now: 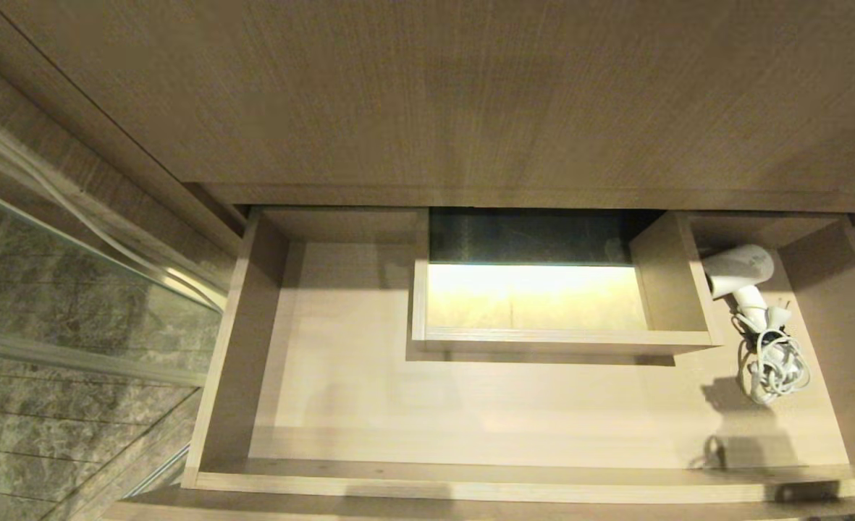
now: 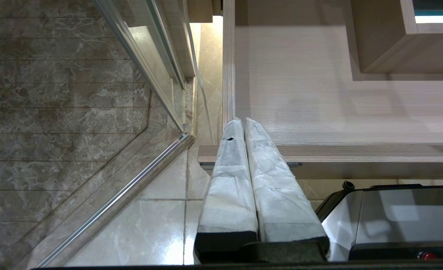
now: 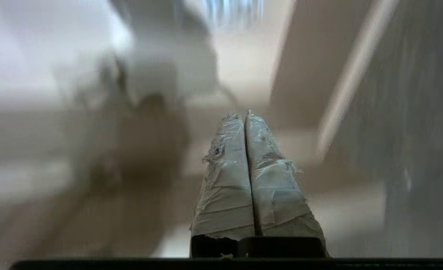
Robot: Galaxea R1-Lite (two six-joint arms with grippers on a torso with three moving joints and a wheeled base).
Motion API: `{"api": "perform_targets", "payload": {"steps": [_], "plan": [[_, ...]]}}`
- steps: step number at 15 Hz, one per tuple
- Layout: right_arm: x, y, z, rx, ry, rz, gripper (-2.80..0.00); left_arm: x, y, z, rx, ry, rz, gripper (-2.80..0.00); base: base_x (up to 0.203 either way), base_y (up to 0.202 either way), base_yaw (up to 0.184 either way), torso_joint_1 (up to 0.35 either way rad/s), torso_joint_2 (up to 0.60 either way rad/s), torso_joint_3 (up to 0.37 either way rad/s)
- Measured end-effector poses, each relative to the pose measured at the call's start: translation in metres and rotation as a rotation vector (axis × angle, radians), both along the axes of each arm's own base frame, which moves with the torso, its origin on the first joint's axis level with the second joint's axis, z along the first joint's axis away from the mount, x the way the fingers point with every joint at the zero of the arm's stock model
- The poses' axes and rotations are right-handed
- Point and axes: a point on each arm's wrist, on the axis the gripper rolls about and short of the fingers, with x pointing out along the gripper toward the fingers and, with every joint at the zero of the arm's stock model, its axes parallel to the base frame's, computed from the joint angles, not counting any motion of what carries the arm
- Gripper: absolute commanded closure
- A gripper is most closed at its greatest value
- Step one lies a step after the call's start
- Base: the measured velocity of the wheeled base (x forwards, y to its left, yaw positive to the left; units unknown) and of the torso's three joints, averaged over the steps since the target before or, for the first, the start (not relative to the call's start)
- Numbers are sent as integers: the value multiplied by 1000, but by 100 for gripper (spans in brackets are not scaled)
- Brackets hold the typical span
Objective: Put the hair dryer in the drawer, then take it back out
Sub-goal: Close the drawer
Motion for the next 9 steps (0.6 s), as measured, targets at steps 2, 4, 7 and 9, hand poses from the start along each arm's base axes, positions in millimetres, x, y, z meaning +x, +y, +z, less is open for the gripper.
{"api": "perform_targets", "payload": {"steps": [2,4,7,9], "plan": [[-20,1,-10,-53,98,-120,0,0,0,0,0,0,0,0,0,0,0,0,0,0],[-33,3,-19,-68,151,-175,0,0,0,0,0,0,0,0,0,0,0,0,0,0],[-49,7,-33,-67,238,-221,0,0,0,0,0,0,0,0,0,0,0,0,0,0],[-59,10,-41,-67,312,-253,0,0,0,0,0,0,0,0,0,0,0,0,0,0]]}}
